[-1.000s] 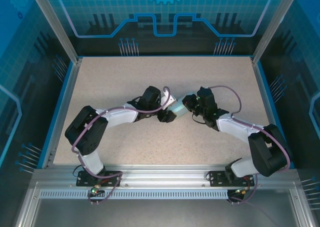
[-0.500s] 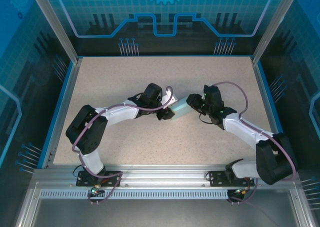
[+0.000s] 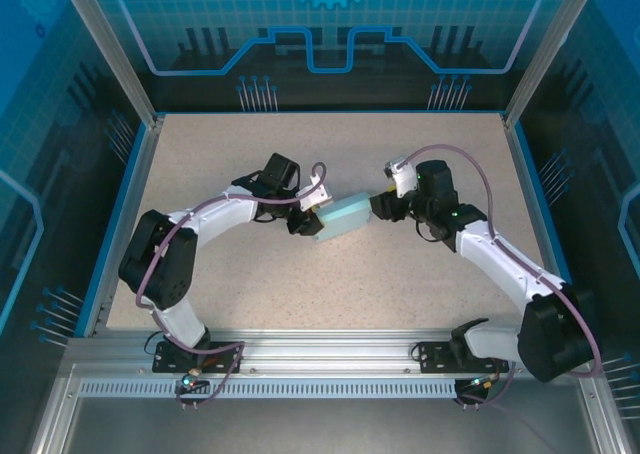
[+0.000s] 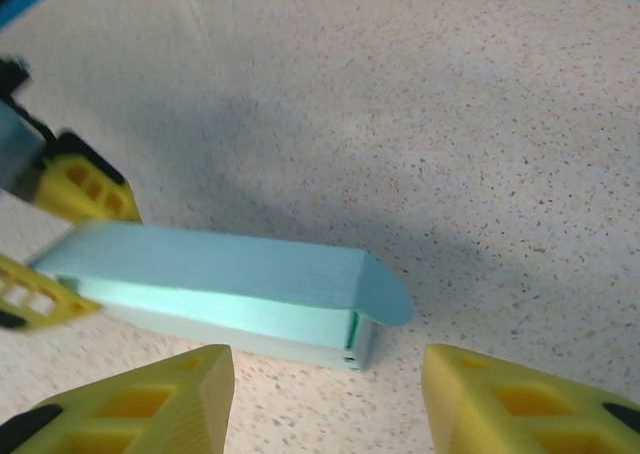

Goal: Fold the paper box

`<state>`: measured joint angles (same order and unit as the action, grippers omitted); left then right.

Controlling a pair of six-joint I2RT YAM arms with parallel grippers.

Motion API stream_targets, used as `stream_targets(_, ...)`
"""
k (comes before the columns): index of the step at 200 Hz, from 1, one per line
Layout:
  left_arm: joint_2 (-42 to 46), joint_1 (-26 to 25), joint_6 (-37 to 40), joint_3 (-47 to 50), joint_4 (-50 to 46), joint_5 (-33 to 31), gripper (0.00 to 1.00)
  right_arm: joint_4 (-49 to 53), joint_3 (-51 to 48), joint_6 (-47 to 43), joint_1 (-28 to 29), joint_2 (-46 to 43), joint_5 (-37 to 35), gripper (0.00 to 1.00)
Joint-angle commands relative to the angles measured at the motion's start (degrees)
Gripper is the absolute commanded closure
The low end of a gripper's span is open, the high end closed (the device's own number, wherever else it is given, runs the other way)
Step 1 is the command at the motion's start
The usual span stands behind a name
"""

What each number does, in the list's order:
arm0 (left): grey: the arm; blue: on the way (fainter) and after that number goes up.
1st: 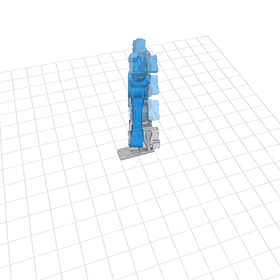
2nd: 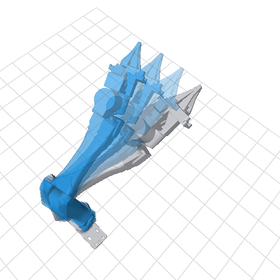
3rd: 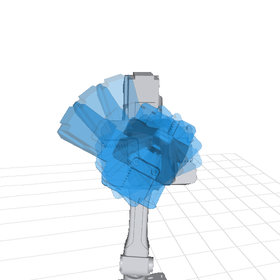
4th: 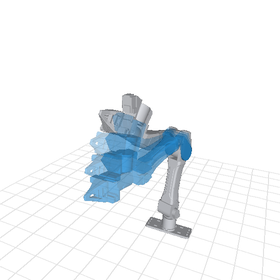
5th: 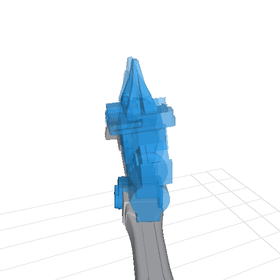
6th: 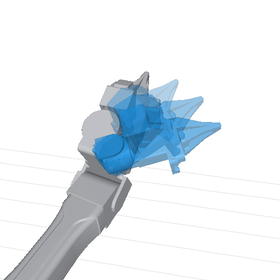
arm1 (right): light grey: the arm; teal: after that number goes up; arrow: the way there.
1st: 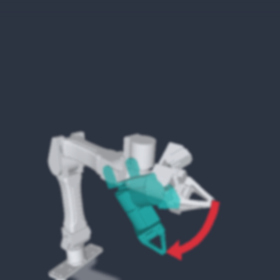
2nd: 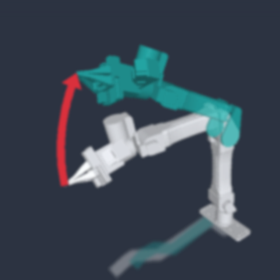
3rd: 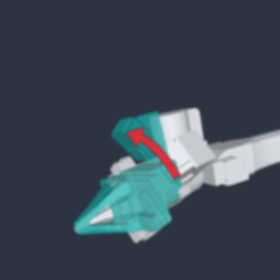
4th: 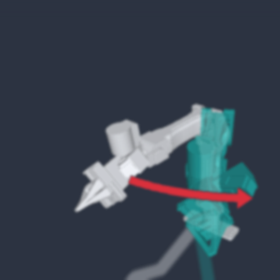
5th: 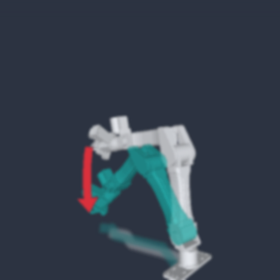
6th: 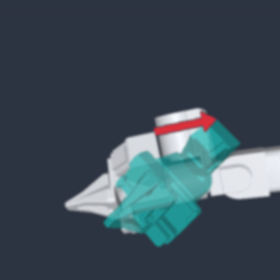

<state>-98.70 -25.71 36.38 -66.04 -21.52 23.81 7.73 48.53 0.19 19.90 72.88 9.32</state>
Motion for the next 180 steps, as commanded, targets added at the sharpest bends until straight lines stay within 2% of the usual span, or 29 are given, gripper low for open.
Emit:
stream_targets(1, 0.8, 0.6, 4.0, 0.2, -4.5, 2.5, 0.59, -0.9, -1.7, -14.8, -1.0, 2.9, 2.6, 0.48)
stream_targets(23, 0.2, 0.6, 4.4, -0.1, -4.6, 2.2, 0.57, -1.2, -1.3, -19.5, -1.0, 5.5, 2.6, 0.49)
stream_targets(65, 0.0, 0.6, 4.1, -0.2, -3.7, 1.1, 0.48, -0.4, 0.8, -21.5, -1.3, 9.0, 0.9, 0.52)
stream_targets(110, -0.7, 0.6, 4.4, -1.1, -4.4, 1.2, 0.51, -0.5, 1.6, -23.6, -1.8, 10.5, 1.8, 0.54)
stream_targets(122, -0.9, 0.6, 4.4, -1.2, -4.6, 1.1, 0.53, 0.3, 4.3, -24.5, -2.4, 11.7, 1.9, 0.53)
stream_targets(153, -1.1, 0.6, 4.4, -1.4, -4.8, 1.2, 0.54, 4.2, 8.8, -27.5, -3.5, 14.8, 6.5, 0.54)
stream_targets(180, -1.2, 0.6, 4.3, -1.6, -4.9, 1.3, 0.55, 6.2, 10.9, -28.7, -3.4, 16.1, 9.1, 0.58)
